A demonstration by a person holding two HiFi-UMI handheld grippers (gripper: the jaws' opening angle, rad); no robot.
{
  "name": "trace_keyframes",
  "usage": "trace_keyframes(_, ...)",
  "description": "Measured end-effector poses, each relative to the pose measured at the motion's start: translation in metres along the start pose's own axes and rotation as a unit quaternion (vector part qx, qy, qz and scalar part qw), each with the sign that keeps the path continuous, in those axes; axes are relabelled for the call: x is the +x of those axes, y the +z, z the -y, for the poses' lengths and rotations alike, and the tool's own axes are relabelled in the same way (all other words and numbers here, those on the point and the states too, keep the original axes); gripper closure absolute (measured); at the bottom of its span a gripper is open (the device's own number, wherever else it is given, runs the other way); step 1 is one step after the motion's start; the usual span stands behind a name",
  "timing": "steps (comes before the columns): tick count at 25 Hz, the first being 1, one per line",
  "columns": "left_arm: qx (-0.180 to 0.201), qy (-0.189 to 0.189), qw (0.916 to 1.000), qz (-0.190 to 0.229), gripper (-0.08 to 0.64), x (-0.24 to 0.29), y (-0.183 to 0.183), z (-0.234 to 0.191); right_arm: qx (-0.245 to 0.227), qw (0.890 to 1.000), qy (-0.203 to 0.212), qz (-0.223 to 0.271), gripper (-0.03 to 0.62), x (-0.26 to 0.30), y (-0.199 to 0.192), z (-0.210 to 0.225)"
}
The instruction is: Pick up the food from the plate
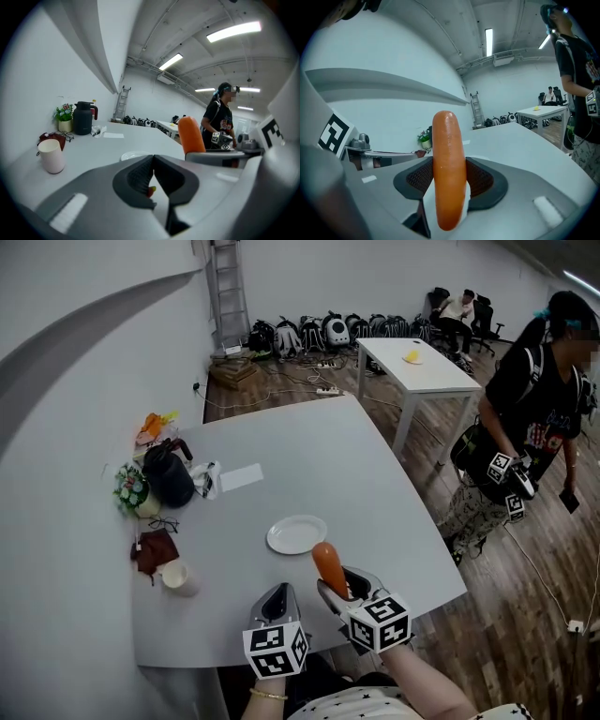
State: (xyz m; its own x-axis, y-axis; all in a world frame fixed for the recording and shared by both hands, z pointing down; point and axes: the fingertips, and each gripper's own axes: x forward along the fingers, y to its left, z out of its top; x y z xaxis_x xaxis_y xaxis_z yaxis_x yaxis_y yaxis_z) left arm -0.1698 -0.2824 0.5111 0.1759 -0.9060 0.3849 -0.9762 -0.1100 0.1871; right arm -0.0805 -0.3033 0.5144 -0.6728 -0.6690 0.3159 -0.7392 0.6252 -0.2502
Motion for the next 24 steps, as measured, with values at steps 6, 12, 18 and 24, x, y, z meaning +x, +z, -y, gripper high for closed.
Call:
trace_keyframes(6,0.011,0.003,0.9999,0.005,0.552,-0.004,0.009,0.0,-0.004,1.0,0.008,0.005,0.38,0.0,0.01,-0.013)
trace_keyframes(12,0.012,0.011,0.9997,0.016,0.552,-0.005,0.018,-0.007,-0.02,1.0,0.019,0.01,0.38,0.008,0.015,-0.023)
trace_keyframes(18,0.015,0.014,0.9997,0.014,0.552,-0.002,0.019,-0.007,-0.025,0.999,0.025,0.011,0.38,0.01,0.02,-0.023)
trace_keyframes(24,0.015,0.012,0.9997,0.017,0.552,0.004,0.023,-0.002,-0.029,0.999,0.028,0.015,0.38,0.008,0.024,-0.018)
